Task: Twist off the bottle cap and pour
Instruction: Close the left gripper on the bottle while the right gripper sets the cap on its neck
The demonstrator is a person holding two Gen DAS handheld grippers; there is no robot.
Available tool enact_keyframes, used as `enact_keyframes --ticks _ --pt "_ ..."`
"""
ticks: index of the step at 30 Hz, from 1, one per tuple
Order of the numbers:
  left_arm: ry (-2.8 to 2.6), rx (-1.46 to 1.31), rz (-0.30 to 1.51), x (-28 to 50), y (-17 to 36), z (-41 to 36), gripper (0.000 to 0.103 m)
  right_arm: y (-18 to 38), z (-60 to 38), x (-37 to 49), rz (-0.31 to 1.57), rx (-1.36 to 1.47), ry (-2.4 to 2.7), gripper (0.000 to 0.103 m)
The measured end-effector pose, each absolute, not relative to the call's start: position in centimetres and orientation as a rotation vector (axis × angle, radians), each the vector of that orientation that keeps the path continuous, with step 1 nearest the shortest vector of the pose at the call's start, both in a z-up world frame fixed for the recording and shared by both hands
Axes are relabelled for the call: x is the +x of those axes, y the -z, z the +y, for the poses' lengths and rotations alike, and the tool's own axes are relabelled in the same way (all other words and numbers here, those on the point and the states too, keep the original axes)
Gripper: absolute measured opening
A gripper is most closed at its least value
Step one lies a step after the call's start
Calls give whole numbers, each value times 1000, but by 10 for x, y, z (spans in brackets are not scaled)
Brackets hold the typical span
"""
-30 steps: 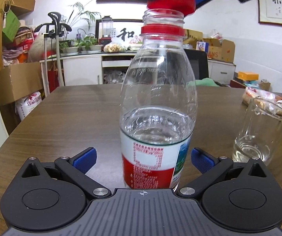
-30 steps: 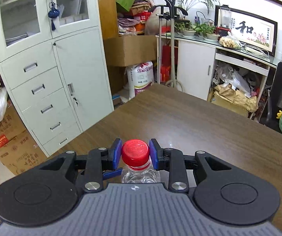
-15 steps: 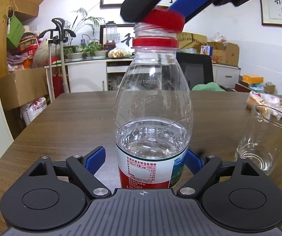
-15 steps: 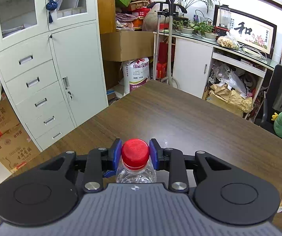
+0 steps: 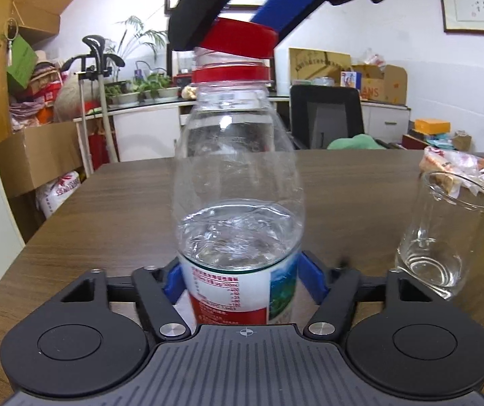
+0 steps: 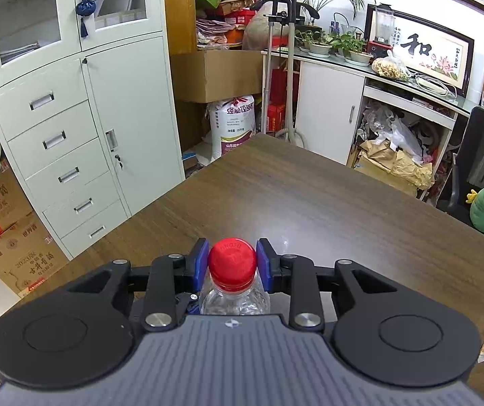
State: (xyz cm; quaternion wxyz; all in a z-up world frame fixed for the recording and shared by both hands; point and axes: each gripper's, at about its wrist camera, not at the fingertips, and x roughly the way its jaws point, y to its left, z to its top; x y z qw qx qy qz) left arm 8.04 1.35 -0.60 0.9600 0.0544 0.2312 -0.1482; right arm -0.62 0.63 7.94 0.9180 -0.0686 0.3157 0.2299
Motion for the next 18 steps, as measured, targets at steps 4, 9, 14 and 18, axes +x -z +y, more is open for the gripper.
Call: enact_keyframes --ticks 4,9,14,18 --pt "303 106 471 81 6 15 62 -79 6 -9 635 -148 -475 32" --pt "302 109 474 83 5 16 62 -78 6 -12 618 -145 -480 41" --pt "302 106 477 84 3 18 62 -85 0 -13 588 -119 -501 53" --pt "302 106 477 84 3 20 62 -82 -5 -15 588 -107 -505 48"
